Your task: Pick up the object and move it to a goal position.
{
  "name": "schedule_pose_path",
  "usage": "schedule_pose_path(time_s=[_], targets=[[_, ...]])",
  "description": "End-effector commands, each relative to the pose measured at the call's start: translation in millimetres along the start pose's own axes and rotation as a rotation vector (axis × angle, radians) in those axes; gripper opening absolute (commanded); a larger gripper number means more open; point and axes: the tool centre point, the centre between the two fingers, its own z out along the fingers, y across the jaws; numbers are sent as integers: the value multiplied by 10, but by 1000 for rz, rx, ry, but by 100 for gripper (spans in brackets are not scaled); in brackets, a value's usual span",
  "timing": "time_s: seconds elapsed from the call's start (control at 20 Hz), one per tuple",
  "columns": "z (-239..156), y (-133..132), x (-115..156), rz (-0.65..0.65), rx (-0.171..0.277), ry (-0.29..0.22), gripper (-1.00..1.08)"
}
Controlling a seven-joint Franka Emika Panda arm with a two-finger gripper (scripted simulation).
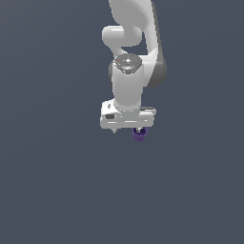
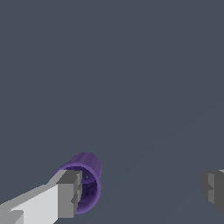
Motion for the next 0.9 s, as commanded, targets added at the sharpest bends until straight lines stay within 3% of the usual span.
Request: schedule_pose_path(time_s=[0.0, 0.55, 0.85], targets=[[0, 0, 0, 0, 0, 0, 28], [51, 52, 0, 27, 16, -1, 28], [153, -8, -100, 91, 50, -18, 28]])
